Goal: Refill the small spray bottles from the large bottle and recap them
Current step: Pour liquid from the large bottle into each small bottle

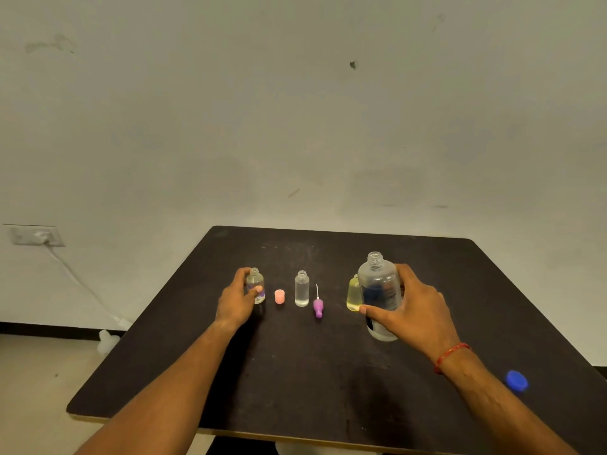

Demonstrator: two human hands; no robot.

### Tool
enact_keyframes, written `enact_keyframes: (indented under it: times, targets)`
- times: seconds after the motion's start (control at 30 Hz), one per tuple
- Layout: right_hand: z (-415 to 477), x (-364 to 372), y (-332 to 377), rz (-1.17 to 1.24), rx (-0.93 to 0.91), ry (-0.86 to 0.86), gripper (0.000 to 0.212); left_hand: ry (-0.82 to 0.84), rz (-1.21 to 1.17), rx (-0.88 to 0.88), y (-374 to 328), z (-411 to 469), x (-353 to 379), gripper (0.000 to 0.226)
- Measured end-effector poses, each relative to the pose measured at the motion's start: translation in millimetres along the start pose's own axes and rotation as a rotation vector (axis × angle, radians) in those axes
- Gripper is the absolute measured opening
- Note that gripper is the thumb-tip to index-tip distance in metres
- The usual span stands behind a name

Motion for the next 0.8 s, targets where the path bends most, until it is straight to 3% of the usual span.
enact_keyframes:
  times: [0.23,0.47,0.8]
  targets:
    - [-3,-3,-11,0.066,0.039,-0.021,0.084,-0.092,-0.032,-0.027,2,-17,-8,0.061]
    - [-12,-8,-33,0.135,0.084,-0.048,0.084,-0.383,-0.11,0.187,-36,-70,-23,0.037]
    - [-29,-31,-93,0.208,0.196,-0.086,0.079,-0.281,-0.181,0.381,-92,-121,29,0.017]
Point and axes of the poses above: each hand's wrist, its own z-axis towards the middle knuckle, its own x-axis out of the palm, y = z × x, the point moved 6 cm from there along z, towards the middle knuckle, and after that the axes turned 2 degrees about -x, right-handed, at the moved point
